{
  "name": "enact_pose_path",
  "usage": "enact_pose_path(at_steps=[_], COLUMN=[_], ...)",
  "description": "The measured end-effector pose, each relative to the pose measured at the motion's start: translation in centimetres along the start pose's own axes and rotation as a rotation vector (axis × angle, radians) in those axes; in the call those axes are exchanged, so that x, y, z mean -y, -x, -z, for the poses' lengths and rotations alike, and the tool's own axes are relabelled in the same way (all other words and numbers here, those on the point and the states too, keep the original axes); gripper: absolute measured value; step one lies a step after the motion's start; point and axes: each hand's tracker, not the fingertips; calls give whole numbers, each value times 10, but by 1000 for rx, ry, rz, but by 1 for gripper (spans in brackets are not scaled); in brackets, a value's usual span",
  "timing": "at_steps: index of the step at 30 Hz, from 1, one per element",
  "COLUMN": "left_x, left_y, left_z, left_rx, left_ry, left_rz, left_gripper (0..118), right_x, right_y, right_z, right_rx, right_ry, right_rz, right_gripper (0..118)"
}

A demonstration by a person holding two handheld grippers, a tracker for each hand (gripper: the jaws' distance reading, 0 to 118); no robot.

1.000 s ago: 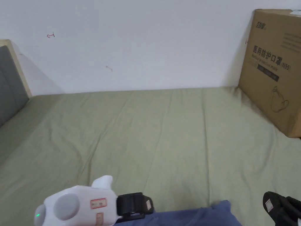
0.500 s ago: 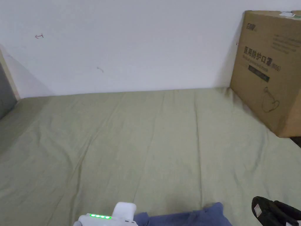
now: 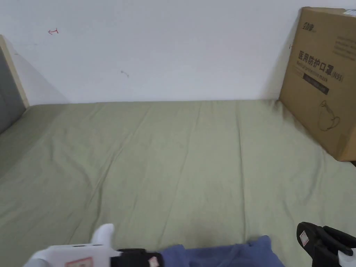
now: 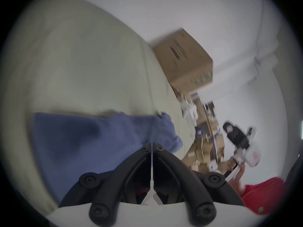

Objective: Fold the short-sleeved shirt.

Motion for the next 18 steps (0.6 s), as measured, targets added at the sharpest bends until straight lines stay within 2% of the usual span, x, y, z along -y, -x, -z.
enact_pose_path(at_steps=[1, 2, 3, 4, 5, 6, 7, 9, 13, 16, 17, 18], left_x=[-6, -9, -12, -14, -14, -10, -10, -9, 8, 0, -3, 0], left_y=[18, 33, 48, 62, 73, 76, 86, 105, 140, 146, 143, 135], left_z=[-19, -32, -46, -56, -62, -65, -69, -66, -23, -2, 8, 13], left_rx=[-8, -20, -33, -25, -27, -31, -8, -5, 250, 356, 350, 323], left_ry=[-37, -58, -74, -77, -59, -53, -103, -76, 89, 4, -7, -6], left_rz=[-47, -84, -123, -145, -151, -170, -177, -227, -421, -361, -379, -386], left_gripper=[6, 21, 50, 100, 118, 115, 117, 118, 118, 117, 105, 69], right_x=[0, 1, 1, 2, 3, 3, 4, 3, 4, 3, 2, 2], right_y=[2, 3, 5, 8, 10, 13, 16, 21, 31, 37, 40, 42], right_z=[1, 3, 5, 8, 10, 13, 15, 19, 26, 30, 31, 32], right_rx=[-3, -3, -3, -1, -1, 1, 2, 1, -8, -40, -45, -50], right_ry=[5, 10, 19, 27, 33, 38, 43, 52, 80, 106, 110, 115], right_rz=[-4, -10, -19, -26, -31, -39, -46, -49, -56, -49, -51, -54], right_gripper=[0, 0, 0, 0, 0, 0, 0, 0, 0, 0, 0, 0])
